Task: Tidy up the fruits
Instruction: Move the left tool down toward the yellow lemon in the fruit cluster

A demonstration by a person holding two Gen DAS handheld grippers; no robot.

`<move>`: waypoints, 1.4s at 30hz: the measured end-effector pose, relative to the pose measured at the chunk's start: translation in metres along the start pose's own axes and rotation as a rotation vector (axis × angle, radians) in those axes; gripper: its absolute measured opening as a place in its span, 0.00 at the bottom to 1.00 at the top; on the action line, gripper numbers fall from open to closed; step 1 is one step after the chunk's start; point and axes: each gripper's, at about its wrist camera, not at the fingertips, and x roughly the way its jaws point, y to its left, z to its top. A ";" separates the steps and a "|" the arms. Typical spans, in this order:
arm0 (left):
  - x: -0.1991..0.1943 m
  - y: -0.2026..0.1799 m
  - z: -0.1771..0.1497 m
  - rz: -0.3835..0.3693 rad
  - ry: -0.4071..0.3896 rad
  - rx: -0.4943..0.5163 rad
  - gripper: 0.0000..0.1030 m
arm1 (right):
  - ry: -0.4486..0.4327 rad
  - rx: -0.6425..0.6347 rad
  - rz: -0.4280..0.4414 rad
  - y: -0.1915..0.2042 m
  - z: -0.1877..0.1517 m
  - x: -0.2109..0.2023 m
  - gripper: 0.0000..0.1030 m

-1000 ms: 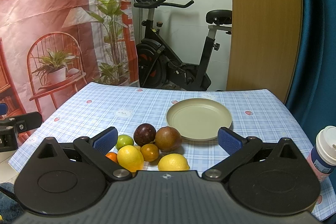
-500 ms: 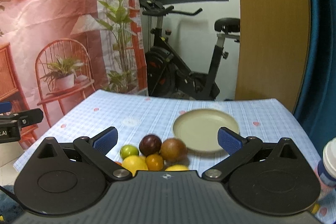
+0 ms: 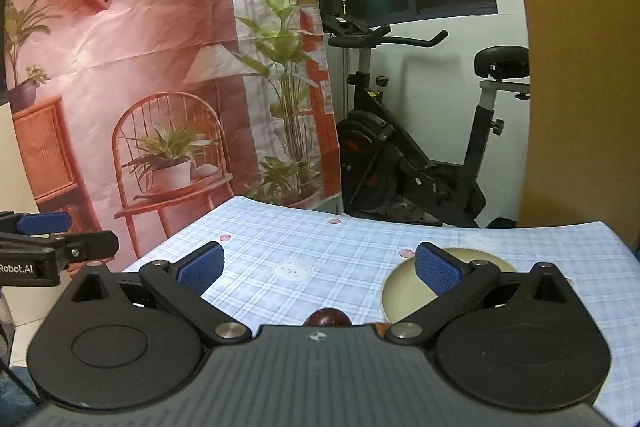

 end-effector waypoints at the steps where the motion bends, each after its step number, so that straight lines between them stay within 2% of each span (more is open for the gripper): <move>1: 0.002 0.003 -0.004 0.005 0.000 -0.012 0.92 | -0.008 0.002 -0.004 -0.001 -0.003 0.004 1.00; 6: 0.013 0.004 -0.020 0.023 0.012 -0.002 0.92 | -0.049 -0.003 -0.030 0.001 -0.025 0.014 1.00; 9: 0.017 0.003 -0.024 0.004 0.008 0.003 0.92 | -0.027 0.083 0.011 -0.012 -0.035 0.012 1.00; 12: 0.018 -0.002 -0.029 -0.034 -0.008 0.012 0.92 | -0.049 0.130 -0.005 -0.025 -0.042 0.003 1.00; 17: 0.024 -0.018 -0.030 -0.051 0.011 0.053 0.92 | -0.061 0.081 -0.110 -0.037 -0.045 -0.009 1.00; 20: 0.033 -0.028 -0.026 -0.075 0.035 0.061 0.92 | -0.021 0.015 -0.150 -0.040 -0.048 -0.007 0.99; 26: 0.056 -0.053 -0.026 -0.130 0.095 0.135 0.92 | 0.084 -0.007 -0.104 -0.049 -0.067 0.001 0.99; 29: 0.065 -0.061 -0.029 -0.160 0.136 0.146 0.92 | 0.110 -0.037 -0.106 -0.053 -0.069 0.001 0.99; 32: 0.064 -0.058 -0.033 -0.205 0.183 0.108 0.91 | 0.130 -0.058 -0.110 -0.056 -0.069 0.000 0.99; 36: 0.064 -0.049 -0.026 -0.237 0.161 0.033 0.88 | 0.066 0.051 -0.079 -0.074 -0.060 -0.019 0.99; 38: 0.072 -0.048 -0.028 -0.271 0.185 0.002 0.84 | 0.086 0.027 -0.076 -0.076 -0.058 -0.020 0.99; 40: 0.079 -0.052 -0.034 -0.300 0.214 0.009 0.75 | 0.128 -0.028 -0.078 -0.073 -0.063 -0.014 0.96; 42: 0.083 -0.061 -0.041 -0.310 0.227 0.050 0.74 | 0.192 -0.051 -0.062 -0.070 -0.071 -0.005 0.86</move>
